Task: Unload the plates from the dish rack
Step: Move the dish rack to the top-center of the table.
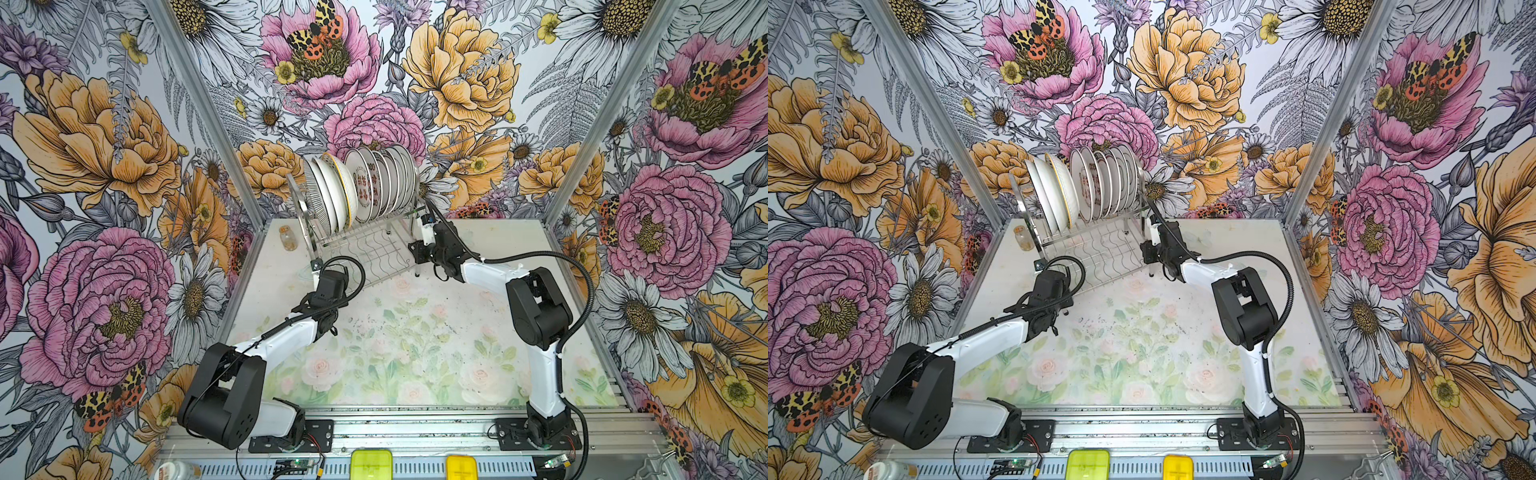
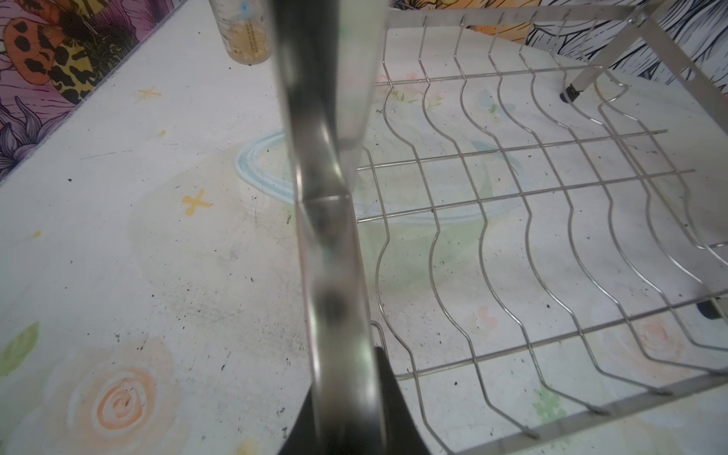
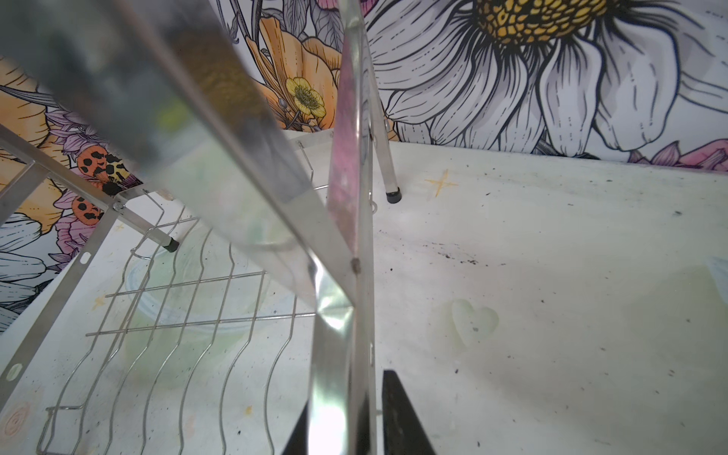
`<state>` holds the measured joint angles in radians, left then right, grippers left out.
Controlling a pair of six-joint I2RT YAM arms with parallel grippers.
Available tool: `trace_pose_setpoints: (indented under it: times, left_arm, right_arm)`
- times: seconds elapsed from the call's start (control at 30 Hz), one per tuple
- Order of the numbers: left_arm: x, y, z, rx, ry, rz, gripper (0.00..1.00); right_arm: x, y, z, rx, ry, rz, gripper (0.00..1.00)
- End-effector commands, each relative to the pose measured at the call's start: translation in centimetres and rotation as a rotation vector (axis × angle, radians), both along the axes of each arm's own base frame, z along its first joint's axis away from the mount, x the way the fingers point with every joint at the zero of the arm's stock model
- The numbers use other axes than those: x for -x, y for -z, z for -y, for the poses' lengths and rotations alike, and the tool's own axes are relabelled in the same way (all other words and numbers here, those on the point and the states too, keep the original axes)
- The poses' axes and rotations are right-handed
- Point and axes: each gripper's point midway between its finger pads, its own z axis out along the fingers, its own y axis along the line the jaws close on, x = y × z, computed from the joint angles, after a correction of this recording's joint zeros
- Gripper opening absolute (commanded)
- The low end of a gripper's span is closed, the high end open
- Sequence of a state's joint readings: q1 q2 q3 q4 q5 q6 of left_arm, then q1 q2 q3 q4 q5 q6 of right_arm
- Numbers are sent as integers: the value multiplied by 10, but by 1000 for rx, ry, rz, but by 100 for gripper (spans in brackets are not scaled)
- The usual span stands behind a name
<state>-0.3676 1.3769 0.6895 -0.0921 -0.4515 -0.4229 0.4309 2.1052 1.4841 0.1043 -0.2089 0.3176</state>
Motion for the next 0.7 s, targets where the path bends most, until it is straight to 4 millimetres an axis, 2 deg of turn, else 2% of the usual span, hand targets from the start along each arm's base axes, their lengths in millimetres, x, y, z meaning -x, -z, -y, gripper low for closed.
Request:
trace_pose_setpoints:
  times: [0.0, 0.23, 0.43, 0.67]
  left_arm:
    - [-3, 0, 2, -20, 36, -22, 0]
    - [7, 3, 3, 11, 28, -19, 0]
    - [15, 3, -8, 0, -6, -18, 0]
    - [21, -2, -16, -2, -20, -9, 14]
  right_arm:
    - [-10, 40, 14, -89, 151, -163, 0]
    - [-10, 37, 14, -90, 157, -157, 0]
    - [-10, 39, 9, -109, 151, -164, 0]
    - [-7, 28, 10, -114, 154, -148, 1]
